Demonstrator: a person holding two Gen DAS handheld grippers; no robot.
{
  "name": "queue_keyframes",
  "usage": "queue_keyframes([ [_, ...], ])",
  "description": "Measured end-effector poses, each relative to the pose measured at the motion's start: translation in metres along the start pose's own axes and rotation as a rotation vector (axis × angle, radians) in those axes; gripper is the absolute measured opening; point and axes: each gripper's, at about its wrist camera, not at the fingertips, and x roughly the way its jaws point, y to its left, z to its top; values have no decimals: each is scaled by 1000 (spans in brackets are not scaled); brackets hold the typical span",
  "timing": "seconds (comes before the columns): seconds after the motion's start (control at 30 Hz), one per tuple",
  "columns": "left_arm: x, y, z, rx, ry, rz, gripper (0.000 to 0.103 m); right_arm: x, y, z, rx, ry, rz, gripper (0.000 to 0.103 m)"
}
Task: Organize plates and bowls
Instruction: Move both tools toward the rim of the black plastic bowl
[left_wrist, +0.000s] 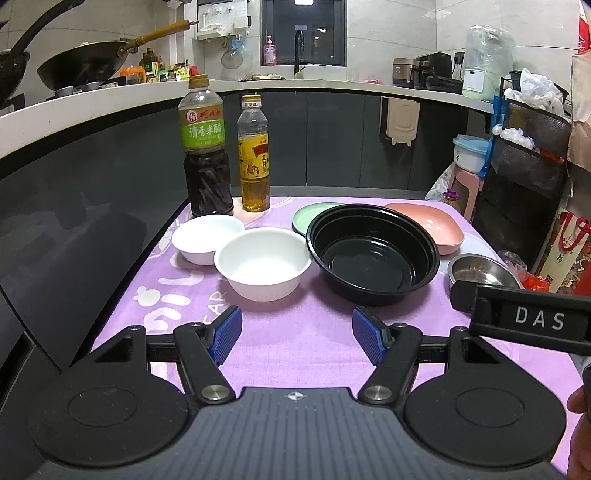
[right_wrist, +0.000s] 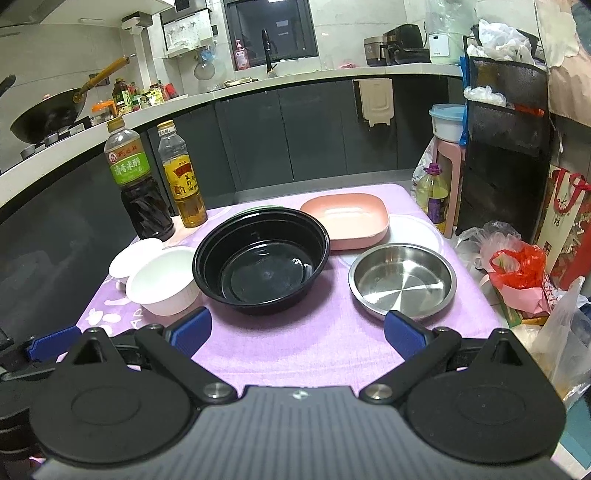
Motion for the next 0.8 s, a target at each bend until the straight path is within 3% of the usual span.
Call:
queue_keyframes([
  [0.8, 15, 0, 4, -14, 30, 1, 63, 17, -15, -1, 33, 36, 12, 69],
])
